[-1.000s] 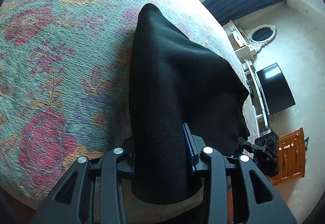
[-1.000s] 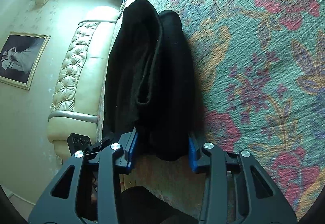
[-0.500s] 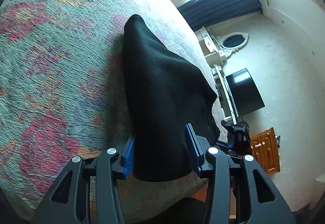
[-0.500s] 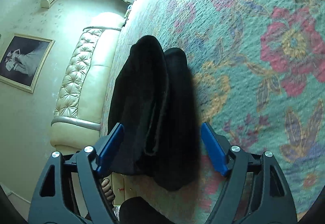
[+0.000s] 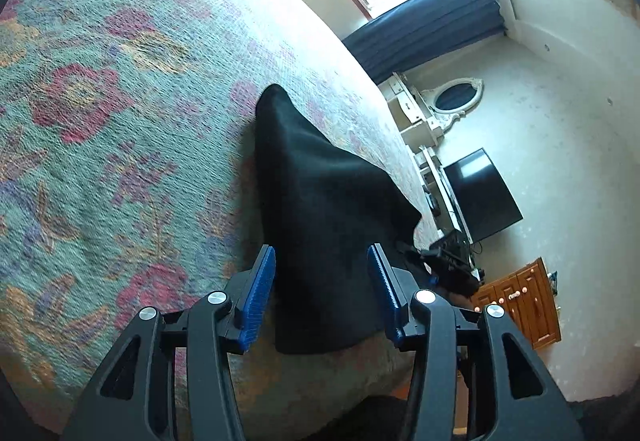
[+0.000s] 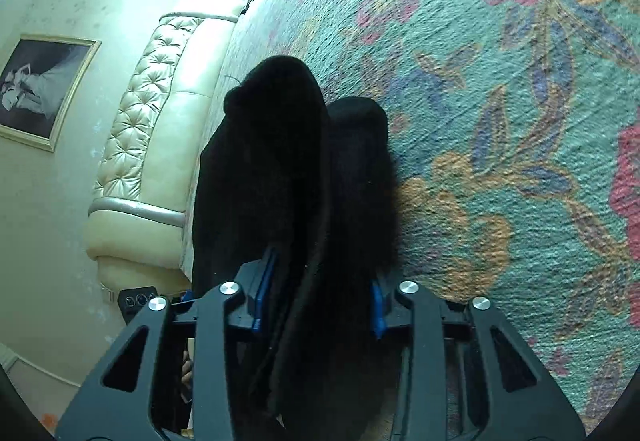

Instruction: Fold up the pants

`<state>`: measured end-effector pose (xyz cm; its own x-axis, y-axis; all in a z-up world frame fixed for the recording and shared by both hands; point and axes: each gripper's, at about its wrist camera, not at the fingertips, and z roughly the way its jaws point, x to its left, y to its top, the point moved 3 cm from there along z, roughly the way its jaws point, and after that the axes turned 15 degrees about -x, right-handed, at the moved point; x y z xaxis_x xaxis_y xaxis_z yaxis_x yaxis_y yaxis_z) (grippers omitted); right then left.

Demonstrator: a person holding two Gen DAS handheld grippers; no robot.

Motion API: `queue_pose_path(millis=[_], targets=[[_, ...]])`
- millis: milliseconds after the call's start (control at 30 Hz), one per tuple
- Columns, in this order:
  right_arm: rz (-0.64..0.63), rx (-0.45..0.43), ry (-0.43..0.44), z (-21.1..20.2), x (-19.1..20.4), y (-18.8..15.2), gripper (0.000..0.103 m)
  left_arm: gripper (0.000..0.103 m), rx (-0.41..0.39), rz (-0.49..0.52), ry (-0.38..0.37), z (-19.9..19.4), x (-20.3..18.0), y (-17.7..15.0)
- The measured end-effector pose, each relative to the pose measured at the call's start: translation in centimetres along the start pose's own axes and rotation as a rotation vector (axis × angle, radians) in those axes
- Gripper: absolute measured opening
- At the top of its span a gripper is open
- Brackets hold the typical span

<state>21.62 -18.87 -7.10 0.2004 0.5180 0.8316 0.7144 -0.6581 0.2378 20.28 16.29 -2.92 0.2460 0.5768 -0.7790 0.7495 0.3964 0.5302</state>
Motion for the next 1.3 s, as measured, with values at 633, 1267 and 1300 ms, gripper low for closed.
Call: queue_pose_path(millis=[633,1267,1300], targets=[[0.017,-0.046,0.094,-2.0,-2.8,-0.8,0.030,0.034,0.070,0.077,0.057,9.2,0.6,-0.3],[0.000,-0.072,0.103,-2.0,-1.8,-2.2,0.034,0.034,0.055,0.119,0.091,8.5,0.9,0.6],[-0.001,-0.067,0.106,-2.2,-1.7,-2.2,0.037,0.034,0.054,0.127,0.085,8.1,0.7,0.8]])
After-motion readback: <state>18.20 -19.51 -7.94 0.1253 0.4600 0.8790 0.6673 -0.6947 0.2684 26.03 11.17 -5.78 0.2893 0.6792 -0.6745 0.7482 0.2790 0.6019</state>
